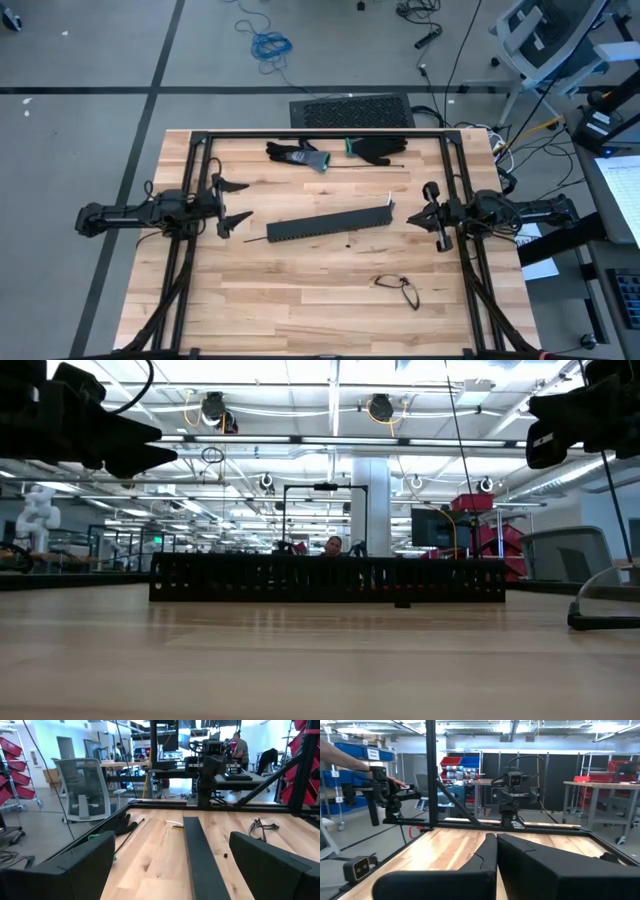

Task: Ziptie cables
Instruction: Return to Home Position

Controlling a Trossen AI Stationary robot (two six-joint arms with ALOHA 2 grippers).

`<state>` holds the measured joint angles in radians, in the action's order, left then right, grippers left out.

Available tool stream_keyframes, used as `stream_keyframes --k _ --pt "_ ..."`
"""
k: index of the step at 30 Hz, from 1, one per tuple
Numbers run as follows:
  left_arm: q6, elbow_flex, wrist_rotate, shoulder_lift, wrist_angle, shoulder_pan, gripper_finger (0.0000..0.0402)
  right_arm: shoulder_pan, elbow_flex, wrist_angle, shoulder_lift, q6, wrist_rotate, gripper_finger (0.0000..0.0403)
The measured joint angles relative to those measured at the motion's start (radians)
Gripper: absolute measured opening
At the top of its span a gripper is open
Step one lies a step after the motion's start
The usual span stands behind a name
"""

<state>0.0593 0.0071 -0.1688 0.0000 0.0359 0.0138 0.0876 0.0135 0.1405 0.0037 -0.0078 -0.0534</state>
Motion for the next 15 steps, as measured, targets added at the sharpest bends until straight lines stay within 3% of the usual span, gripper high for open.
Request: stream_keyframes --k 15 --pt "0.000 0.000 0.000 0.000 0.002 -0.004 0.0383 0.002 0.000 -0.003 0.006 0.000 0.000 0.0000"
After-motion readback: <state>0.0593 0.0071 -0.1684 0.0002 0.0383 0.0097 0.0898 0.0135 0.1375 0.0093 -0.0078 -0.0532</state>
